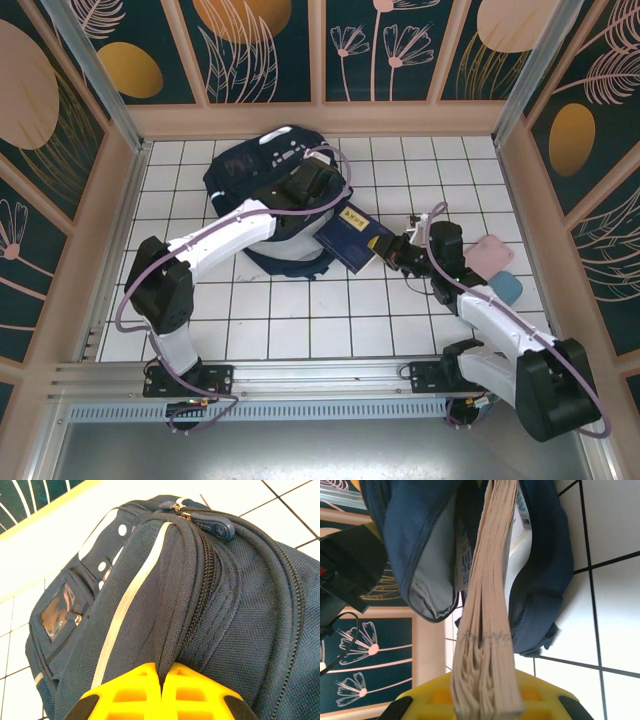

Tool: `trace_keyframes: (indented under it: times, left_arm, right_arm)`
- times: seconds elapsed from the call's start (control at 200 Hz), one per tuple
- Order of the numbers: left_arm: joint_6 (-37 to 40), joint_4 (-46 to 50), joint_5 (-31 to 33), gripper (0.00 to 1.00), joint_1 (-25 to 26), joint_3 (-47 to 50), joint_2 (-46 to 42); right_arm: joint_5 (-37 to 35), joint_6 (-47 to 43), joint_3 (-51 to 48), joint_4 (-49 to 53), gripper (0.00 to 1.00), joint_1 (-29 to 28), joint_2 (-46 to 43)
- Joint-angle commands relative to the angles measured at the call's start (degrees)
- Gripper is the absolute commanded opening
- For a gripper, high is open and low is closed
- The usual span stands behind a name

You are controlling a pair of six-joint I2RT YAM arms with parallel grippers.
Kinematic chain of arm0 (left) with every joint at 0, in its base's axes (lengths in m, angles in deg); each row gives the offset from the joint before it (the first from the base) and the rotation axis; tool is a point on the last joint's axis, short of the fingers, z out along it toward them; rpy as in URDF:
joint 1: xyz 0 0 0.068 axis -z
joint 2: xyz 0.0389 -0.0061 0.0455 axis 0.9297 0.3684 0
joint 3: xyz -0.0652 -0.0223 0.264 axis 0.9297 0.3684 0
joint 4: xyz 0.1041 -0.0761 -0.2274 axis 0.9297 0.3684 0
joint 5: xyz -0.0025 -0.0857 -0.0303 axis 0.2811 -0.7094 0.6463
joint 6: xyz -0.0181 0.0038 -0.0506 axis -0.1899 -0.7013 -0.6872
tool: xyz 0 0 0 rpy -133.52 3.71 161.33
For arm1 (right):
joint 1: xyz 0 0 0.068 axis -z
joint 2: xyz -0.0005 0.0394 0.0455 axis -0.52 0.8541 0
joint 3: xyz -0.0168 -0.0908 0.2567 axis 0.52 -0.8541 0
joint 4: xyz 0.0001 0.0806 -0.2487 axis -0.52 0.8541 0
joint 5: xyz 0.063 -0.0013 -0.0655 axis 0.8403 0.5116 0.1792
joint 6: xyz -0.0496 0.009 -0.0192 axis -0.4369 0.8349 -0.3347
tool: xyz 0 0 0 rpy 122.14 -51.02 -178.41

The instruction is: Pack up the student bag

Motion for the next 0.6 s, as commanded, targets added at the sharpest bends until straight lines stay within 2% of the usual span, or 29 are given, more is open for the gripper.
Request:
trace_keyframes:
  times: [0.0,0.405,0.596]
  left_arm:
    - [1.1,-8.6,3.6,0.06,-0.1,-0.9,-3.8]
    - [1.7,-8.8,4.1,0.06,-0.1,-1.9,-5.3]
    - [1.7,-7.6,3.9,0.06,-0.1,-3.1,-5.0]
  right_arm:
    - [2.0,3.4,1.2,-12.9,0.03,-1.3,2.8]
    - [-2.7,11.4,9.7,-34.8,0.02,-6.8,22.8]
    - [-9.0,12.7,14.3,-36.7,0.02,-10.8,30.8]
